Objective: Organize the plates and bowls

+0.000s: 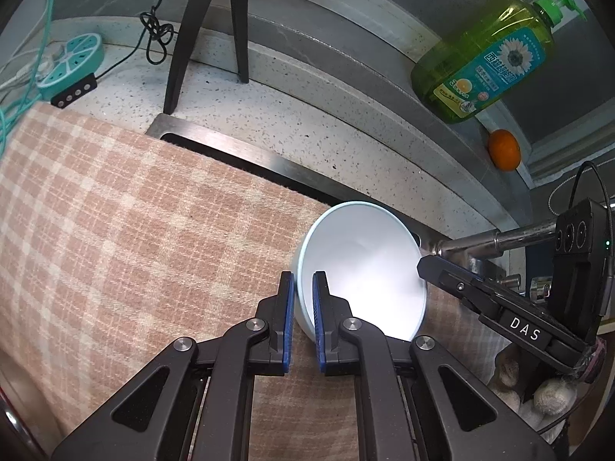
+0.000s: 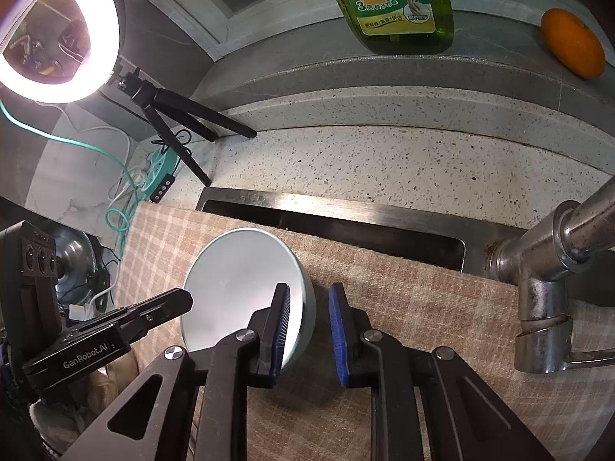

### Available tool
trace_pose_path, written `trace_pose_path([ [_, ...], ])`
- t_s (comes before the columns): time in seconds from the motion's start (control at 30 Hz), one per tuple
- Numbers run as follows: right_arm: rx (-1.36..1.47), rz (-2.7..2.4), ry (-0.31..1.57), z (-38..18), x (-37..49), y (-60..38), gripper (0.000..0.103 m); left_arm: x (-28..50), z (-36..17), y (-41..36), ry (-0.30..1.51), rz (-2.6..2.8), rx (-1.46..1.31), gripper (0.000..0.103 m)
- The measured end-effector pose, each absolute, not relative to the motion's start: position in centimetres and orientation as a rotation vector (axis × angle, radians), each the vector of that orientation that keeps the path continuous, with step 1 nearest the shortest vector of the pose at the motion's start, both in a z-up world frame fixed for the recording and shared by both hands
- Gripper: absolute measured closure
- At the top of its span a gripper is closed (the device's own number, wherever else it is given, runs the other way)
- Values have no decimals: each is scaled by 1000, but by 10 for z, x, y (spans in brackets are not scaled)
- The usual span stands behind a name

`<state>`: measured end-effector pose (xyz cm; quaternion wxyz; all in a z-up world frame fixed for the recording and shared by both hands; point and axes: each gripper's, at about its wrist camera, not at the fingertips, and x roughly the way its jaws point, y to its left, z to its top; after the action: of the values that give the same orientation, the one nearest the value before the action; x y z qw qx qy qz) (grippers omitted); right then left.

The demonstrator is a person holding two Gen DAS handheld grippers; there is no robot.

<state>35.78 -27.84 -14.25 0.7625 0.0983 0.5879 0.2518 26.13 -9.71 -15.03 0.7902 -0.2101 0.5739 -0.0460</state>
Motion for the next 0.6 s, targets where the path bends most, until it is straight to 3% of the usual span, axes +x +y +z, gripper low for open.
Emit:
trace_pose_path([
  [0.3,203,555,1298,-149,359,-272,95,265,-152,-101,1233,-103,-417,96],
  [0.6,194,547,1294,-148,357,-270,97,265,-155,-96,1236,-107,-433,97],
])
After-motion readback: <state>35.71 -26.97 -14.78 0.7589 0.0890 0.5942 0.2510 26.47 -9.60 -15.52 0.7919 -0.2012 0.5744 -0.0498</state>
